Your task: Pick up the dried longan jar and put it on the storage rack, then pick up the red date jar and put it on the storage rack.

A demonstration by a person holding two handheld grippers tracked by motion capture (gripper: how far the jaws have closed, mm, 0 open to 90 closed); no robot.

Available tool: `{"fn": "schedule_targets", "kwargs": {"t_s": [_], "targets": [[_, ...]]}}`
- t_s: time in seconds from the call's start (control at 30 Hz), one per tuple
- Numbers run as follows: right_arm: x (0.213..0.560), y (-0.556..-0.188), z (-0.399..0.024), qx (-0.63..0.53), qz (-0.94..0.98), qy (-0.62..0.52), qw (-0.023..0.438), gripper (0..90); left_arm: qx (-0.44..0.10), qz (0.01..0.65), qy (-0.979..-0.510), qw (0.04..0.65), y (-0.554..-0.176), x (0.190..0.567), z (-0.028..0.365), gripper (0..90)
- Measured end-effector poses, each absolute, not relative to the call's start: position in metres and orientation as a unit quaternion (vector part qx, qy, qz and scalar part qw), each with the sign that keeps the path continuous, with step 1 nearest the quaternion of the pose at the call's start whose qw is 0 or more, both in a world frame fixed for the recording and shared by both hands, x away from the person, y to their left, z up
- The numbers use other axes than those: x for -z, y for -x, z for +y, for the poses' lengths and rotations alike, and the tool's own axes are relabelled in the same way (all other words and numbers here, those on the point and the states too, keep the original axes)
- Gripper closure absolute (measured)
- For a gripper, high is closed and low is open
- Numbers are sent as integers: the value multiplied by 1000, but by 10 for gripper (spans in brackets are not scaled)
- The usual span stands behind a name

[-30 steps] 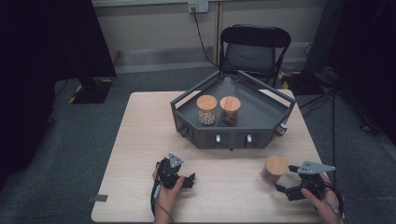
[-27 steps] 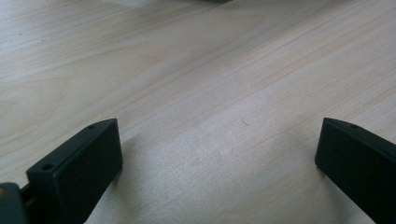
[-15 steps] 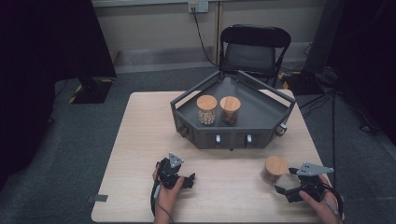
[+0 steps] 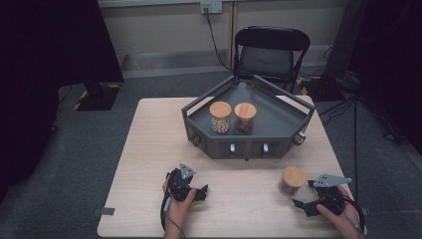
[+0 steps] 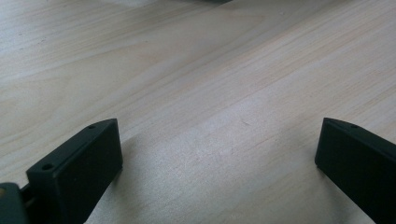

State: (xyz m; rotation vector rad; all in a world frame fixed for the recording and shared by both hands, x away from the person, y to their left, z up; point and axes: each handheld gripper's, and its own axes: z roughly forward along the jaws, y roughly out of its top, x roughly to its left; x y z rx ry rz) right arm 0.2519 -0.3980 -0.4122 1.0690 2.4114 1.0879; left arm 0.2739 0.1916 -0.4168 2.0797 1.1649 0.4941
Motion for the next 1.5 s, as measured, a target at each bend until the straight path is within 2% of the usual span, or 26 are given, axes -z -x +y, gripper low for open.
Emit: {"fn": "schedule_targets", "kwargs": {"t_s": [1.5], "targets": [[413,-251,-393,-401,826,-364,159,39,-190,449,-801,346,-274,417,192,2]]}}
